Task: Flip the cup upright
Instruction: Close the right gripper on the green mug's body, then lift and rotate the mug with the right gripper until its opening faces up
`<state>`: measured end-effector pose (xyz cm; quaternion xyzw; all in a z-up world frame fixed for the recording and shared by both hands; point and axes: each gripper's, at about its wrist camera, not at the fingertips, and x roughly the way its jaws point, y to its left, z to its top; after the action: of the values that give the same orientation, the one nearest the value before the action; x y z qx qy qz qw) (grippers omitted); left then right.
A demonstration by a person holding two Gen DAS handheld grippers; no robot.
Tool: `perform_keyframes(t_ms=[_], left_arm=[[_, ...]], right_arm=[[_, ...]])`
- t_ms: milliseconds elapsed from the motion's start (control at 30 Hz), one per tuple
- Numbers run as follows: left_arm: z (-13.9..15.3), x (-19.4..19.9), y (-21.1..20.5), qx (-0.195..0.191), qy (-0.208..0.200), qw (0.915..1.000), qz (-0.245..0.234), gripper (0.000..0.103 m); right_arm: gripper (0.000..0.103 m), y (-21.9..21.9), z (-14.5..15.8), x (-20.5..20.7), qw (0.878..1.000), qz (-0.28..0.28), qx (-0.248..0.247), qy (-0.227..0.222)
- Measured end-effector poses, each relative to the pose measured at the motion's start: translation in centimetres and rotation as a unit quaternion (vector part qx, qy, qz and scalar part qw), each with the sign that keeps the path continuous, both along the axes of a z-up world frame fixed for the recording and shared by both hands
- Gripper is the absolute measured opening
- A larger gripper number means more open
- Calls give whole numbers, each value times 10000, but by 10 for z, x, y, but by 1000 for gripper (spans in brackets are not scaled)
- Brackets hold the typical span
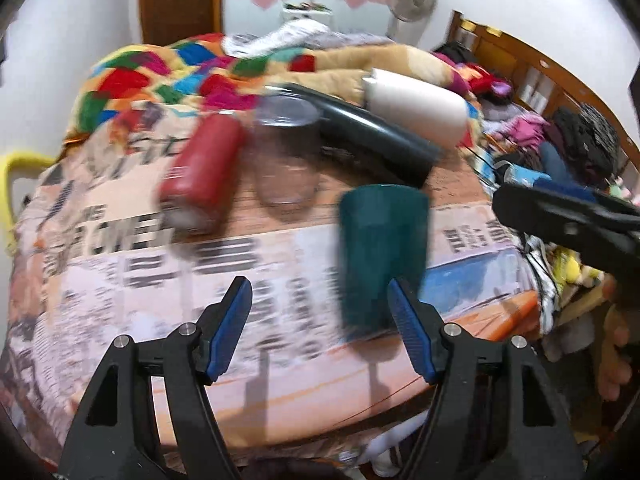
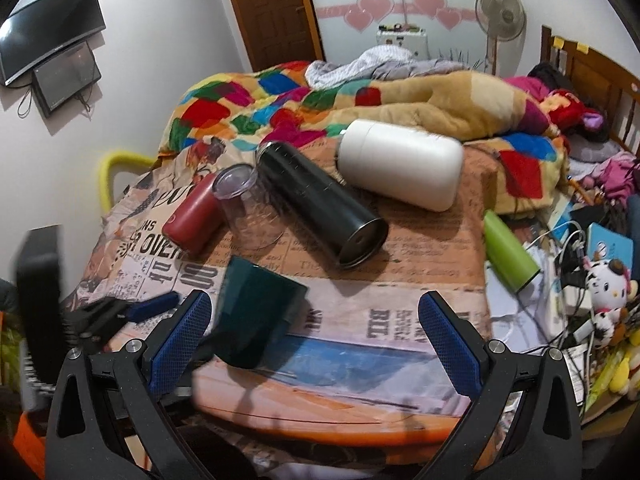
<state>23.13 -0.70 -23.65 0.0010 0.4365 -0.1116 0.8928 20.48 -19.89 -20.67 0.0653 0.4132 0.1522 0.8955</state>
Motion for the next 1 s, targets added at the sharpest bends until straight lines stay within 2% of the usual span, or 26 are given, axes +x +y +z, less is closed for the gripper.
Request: perform_keyframes(t_ms=[100, 233, 467, 733, 867, 1000], left_arm=[[3, -7, 25, 78, -67, 9993, 354, 70], [1, -18, 56, 91, -84, 9971, 757, 70], [-7, -32, 82, -9, -83, 9946, 1032, 70], [-10, -33, 85, -82, -80, 9945, 1044, 70], [-7, -33, 80, -76, -116, 9948, 1011, 70], [0, -33, 75, -58, -190, 9949, 990, 70]], right_arm=[[101, 14, -12, 9, 9996, 121, 42, 268], [94, 29, -36, 25, 9966, 261, 162, 768], [84, 52, -59, 47, 9904, 409, 236, 1299], [73, 63, -66, 62, 9885, 496, 7, 1428], [73, 69, -62, 62, 9880, 678, -138, 1381], [73, 65, -49, 52, 9902, 784, -131, 1150]])
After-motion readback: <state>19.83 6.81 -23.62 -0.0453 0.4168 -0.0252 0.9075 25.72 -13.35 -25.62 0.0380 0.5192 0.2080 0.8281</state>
